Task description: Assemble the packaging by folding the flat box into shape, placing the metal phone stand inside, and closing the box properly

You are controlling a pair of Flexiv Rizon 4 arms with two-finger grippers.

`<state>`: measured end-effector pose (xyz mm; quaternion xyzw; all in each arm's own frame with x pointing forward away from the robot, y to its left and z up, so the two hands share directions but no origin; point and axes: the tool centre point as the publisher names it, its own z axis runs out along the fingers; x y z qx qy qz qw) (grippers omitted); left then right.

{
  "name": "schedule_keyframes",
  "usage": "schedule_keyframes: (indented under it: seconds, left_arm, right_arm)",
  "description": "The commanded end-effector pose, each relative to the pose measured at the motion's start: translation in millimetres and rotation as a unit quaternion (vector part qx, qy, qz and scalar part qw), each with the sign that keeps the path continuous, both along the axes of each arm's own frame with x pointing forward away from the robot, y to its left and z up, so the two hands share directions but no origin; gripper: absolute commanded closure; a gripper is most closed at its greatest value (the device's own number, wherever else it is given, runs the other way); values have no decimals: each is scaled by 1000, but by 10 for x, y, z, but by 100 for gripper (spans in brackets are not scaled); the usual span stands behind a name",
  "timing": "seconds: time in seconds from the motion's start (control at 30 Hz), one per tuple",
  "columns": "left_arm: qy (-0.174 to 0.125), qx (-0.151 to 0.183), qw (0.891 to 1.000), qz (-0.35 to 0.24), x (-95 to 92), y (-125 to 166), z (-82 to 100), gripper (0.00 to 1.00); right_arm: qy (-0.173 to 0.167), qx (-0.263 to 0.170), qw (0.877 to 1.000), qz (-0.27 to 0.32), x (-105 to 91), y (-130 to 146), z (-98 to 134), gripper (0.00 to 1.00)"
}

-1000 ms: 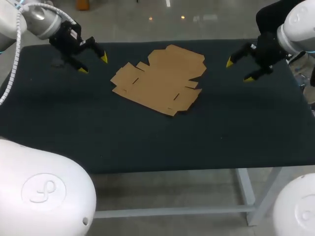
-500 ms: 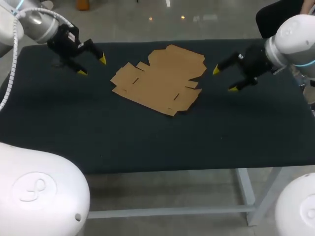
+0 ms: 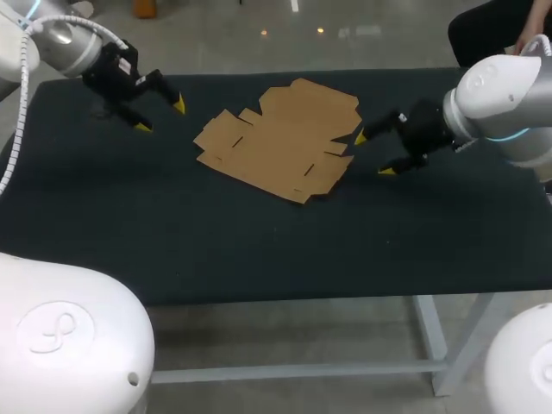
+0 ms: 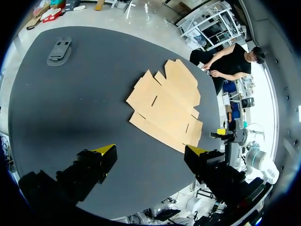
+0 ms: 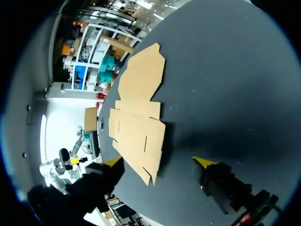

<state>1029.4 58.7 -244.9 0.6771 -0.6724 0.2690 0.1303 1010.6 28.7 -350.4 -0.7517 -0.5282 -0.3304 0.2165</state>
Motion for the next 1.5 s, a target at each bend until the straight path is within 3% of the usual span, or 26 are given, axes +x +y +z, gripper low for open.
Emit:
schedule_keyframes:
  seconds: [0.03, 0.1, 0.3, 0.7, 0.8, 0.9, 0.93, 1.5]
  left_arm:
    - [0, 3, 1000, 1, -29, 5, 31, 0]
    - [0, 3, 1000, 0, -32, 6, 29, 0]
    - [-1, 5, 1000, -1, -40, -2, 20, 0]
    - [-1, 8, 1000, -3, -49, -2, 29, 0]
    - [0, 7, 1000, -4, -46, -4, 23, 0]
    - [0, 7, 1000, -4, -46, -4, 20, 0]
    - [0, 7, 1000, -3, -47, -3, 19, 0]
    - [4, 9, 1000, -2, -41, -11, -6, 0]
  right_arm:
    - [12, 19, 1000, 16, 135, 46, -161, 10]
    - [19, 22, 999, 15, 153, 79, -218, 25]
    - [36, 47, 998, 12, 259, 151, -399, 42]
    - [48, 69, 996, 25, 437, 308, -546, 57]
    - [50, 73, 996, 33, 476, 356, -566, 66]
    - [53, 79, 995, 42, 508, 399, -579, 95]
    - [53, 79, 994, 45, 514, 413, -577, 100]
    - [51, 112, 986, 115, 315, 303, -467, 100]
